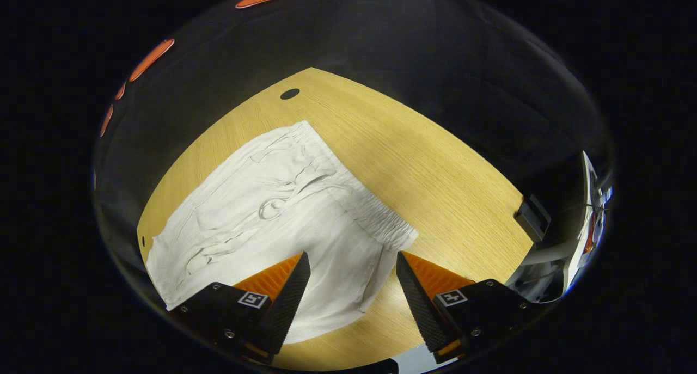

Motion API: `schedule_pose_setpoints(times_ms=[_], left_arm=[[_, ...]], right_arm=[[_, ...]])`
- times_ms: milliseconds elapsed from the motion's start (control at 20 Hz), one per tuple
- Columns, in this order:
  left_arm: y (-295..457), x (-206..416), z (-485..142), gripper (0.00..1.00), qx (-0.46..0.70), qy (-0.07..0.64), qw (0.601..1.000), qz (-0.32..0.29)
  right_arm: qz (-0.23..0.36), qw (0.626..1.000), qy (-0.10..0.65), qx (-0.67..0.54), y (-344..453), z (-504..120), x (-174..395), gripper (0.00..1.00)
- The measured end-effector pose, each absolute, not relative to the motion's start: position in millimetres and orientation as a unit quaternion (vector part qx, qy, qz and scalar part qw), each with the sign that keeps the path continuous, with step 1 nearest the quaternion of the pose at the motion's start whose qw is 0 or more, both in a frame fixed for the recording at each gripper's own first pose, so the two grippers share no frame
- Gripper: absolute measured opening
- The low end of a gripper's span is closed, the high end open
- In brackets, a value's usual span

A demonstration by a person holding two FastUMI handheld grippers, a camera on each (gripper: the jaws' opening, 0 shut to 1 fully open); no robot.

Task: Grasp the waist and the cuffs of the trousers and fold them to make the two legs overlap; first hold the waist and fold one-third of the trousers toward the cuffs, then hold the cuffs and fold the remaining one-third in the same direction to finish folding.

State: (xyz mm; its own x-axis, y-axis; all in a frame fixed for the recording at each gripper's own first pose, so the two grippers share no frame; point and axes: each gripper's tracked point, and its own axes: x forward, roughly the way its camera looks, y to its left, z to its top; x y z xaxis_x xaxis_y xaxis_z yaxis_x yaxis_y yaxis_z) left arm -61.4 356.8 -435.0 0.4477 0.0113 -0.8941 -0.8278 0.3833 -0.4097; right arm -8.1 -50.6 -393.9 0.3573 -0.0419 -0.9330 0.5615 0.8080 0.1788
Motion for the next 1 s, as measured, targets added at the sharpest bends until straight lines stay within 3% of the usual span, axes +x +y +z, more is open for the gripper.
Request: schedule_pose_setpoints(times_ms=[50,150,300,600,800,850,900,1000], left_arm=[[357.5,-60.1,-438.5,0.63,-0.465,0.433,0.71,0.304],[352.9,-51.8,-442.9,0.37,-0.477,0.422,0.711,0.298],[354.7,-52.8,-444.4,0.09,-0.48,0.415,0.711,0.304],[353.8,-48.8,-421.7,0.02,-0.443,0.41,0.741,0.293],[349.2,-33.8,-395.2,0.04,-0.438,0.401,0.755,0.279],[348.4,-31.5,-389.3,0.04,-0.438,0.399,0.757,0.276],[348.7,-30.3,-383.7,0.02,-0.435,0.398,0.76,0.274],[347.4,-27.2,-373.9,0.02,-0.43,0.394,0.766,0.27]], right_arm=[[-0.191,0.784,0.536,0.247,-52.5,-396.4,-10.3,0.96],[-0.187,0.785,0.532,0.257,-56.3,-398.3,-9.5,0.96],[-0.197,0.78,0.526,0.274,-68.0,-403.3,-12.1,0.95],[-0.227,0.758,0.537,0.294,-80.9,-426.1,-17.7,0.9],[-0.24,0.744,0.546,0.301,-80.0,-440.0,-17.6,0.84],[-0.24,0.743,0.549,0.299,-78.5,-443.1,-16.6,0.7],[-0.242,0.741,0.553,0.295,-78.6,-445.8,-16.5,0.75],[-0.25,0.74,0.55,0.296,-81.9,-449.4,-13.1,0.64]])
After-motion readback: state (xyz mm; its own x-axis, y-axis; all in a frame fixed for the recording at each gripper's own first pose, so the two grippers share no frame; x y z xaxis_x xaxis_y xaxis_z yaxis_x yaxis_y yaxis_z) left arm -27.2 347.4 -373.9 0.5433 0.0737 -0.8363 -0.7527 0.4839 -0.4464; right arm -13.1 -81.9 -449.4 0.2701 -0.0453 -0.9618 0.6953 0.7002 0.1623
